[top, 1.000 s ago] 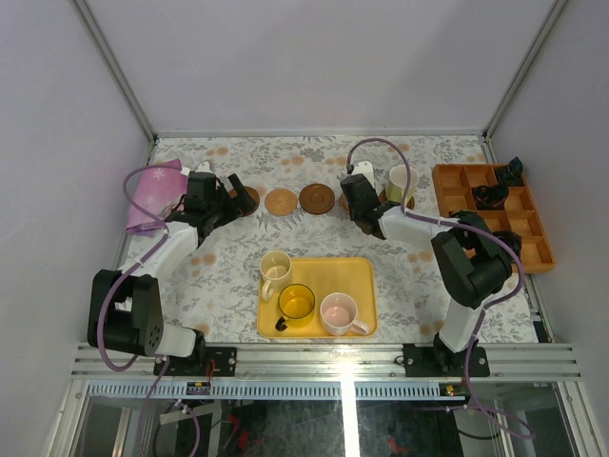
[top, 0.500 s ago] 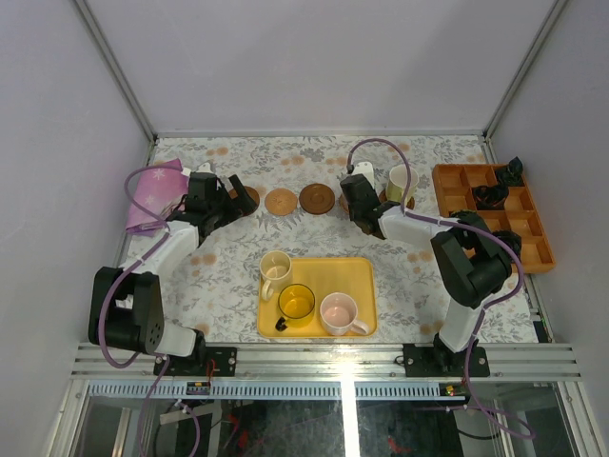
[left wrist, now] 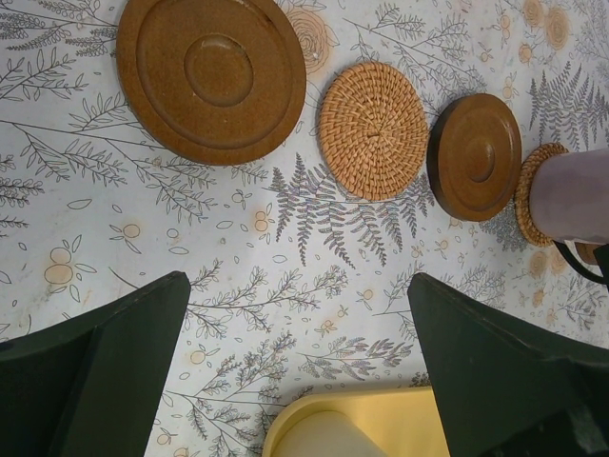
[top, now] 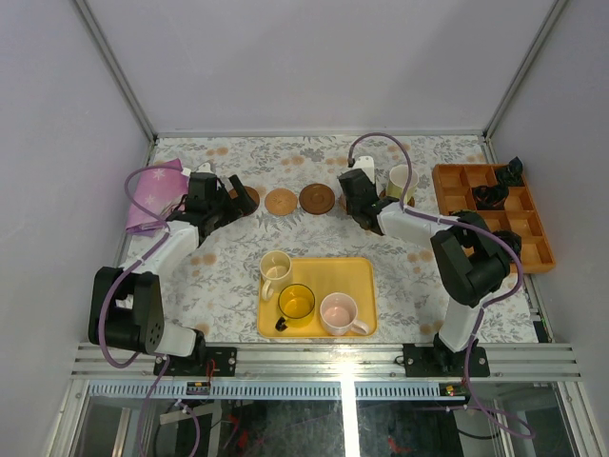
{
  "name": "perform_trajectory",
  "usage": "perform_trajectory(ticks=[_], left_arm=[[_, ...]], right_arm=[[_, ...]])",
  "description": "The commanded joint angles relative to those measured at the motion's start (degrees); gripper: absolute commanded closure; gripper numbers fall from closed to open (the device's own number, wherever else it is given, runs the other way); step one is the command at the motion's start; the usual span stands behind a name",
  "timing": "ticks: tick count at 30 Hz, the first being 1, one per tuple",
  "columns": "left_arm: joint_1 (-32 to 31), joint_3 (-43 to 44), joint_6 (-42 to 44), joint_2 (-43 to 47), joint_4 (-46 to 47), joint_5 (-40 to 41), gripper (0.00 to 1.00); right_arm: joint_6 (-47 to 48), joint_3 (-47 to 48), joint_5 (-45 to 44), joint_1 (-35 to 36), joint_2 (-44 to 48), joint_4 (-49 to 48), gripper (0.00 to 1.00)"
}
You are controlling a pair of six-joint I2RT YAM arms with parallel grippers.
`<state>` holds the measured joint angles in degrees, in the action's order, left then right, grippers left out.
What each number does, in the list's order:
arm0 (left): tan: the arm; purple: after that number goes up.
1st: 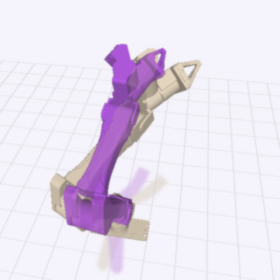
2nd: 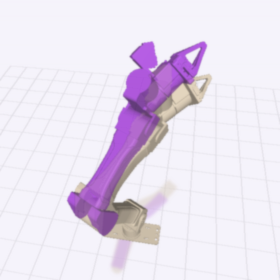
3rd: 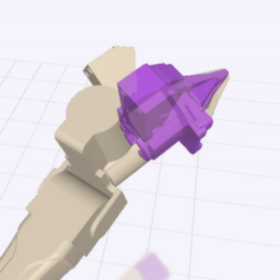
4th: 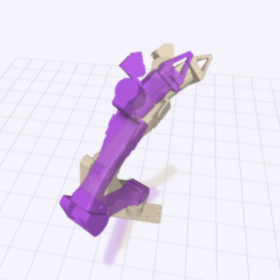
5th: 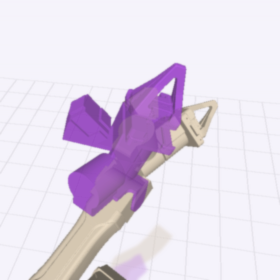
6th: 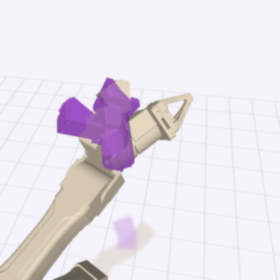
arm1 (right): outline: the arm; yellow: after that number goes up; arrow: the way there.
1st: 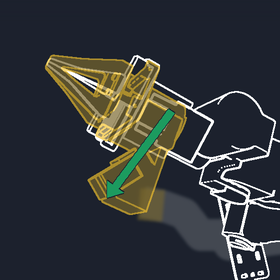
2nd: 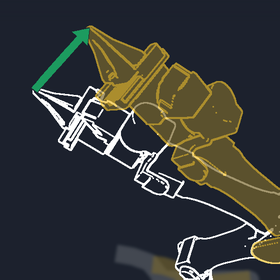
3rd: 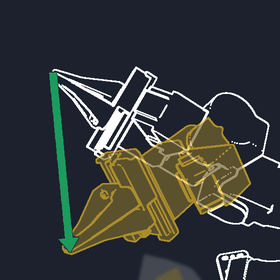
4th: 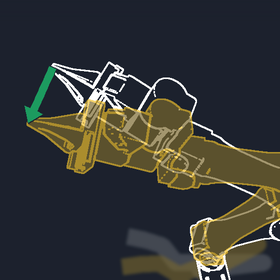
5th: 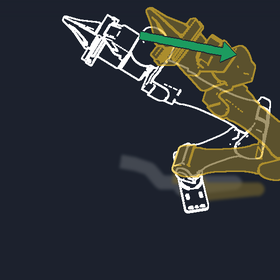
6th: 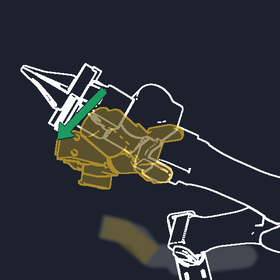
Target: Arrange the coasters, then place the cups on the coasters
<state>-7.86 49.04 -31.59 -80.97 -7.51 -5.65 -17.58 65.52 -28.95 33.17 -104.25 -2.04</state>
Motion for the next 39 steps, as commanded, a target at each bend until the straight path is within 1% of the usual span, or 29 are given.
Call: perform_trajectory(ticks=[1, 12, 15, 22, 26, 39], left_arm=[[-0.28, 1.24, 0.83, -0.64, -0.05, -0.67, 0.01], [-0.20, 1.33, 0.77, -1.00, -0.05, -0.63, 0.01], [-0.25, 1.24, 0.70, -1.08, -0.01, -0.57, 0.01], [-0.22, 1.33, 0.42, -1.49, 0.21, -0.84, 0.01], [-0.25, 1.33, 0.10, -1.78, 0.44, -1.08, 0.01], [-0.26, 1.25, -0.04, -1.69, 0.34, -1.34, 0.01]], right_arm=[[-1.15, 1.58, -4.00, -0.38, 1.45, -1.19, 0.58], [-2.64, 1.41, -5.09, -0.38, 2.36, 1.43, 0.57], [-3.94, 0.97, -4.69, -0.38, 3.45, 2.66, 0.54], [-6.38, -0.91, -3.18, -0.38, 6.65, 4.87, 0.53], [-6.20, -2.22, -2.04, -0.38, 7.78, 4.78, 0.52], [-3.56, 0.03, 1.44, -0.38, 4.89, 3.59, 0.52]])
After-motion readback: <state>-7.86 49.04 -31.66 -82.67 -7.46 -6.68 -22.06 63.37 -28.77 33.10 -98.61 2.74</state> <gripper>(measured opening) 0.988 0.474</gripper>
